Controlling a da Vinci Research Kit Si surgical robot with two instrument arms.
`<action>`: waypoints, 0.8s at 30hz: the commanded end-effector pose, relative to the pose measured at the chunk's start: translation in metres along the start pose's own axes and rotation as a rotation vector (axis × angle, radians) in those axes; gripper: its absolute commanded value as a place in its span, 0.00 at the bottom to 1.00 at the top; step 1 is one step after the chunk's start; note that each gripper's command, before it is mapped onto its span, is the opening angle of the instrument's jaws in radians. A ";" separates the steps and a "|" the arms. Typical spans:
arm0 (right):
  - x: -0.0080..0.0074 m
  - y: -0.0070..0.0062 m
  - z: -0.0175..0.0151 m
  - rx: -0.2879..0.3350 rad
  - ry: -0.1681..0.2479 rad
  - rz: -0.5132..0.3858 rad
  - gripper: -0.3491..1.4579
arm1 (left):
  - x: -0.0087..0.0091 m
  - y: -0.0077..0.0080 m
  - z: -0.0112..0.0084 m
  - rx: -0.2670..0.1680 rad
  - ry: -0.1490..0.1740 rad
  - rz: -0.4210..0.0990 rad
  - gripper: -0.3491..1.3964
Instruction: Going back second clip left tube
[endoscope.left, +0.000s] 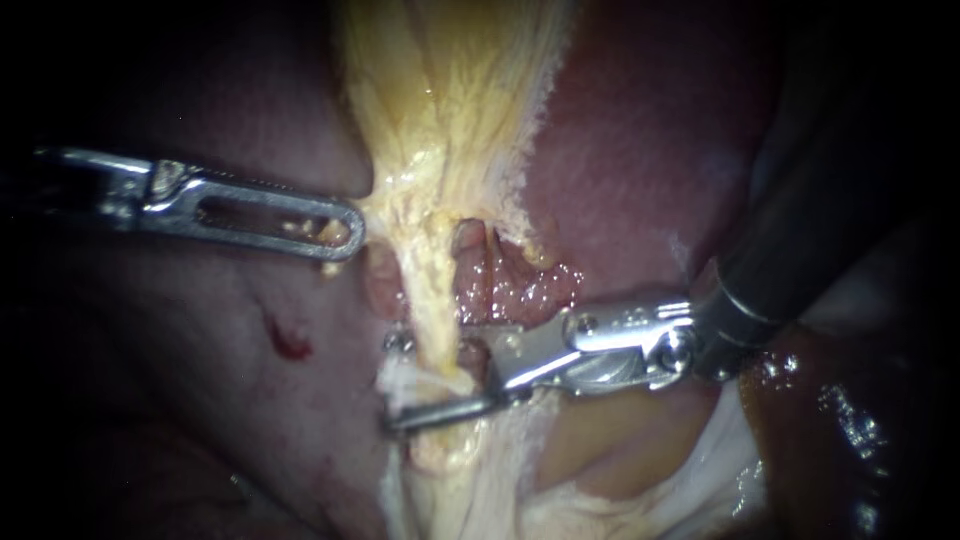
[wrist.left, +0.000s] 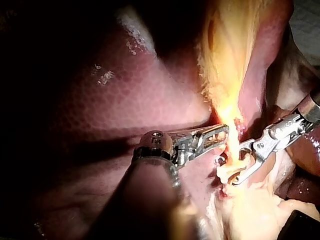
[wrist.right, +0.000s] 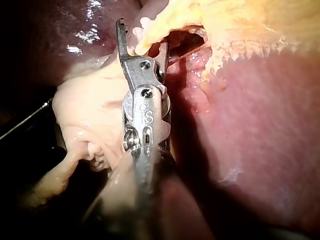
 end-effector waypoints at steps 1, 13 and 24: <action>0.0001 0.0000 -0.0003 -0.001 0.005 -0.007 0.47 | 0.0000 0.0000 0.0000 0.000 0.000 0.000 0.00; 0.0009 -0.0007 -0.0080 -0.022 0.032 -0.083 0.47 | 0.0000 0.0001 -0.0001 0.000 0.000 0.000 0.00; 0.0031 -0.0008 -0.0153 -0.037 0.050 -0.100 0.47 | 0.0000 0.0001 0.0000 0.001 0.000 0.000 0.00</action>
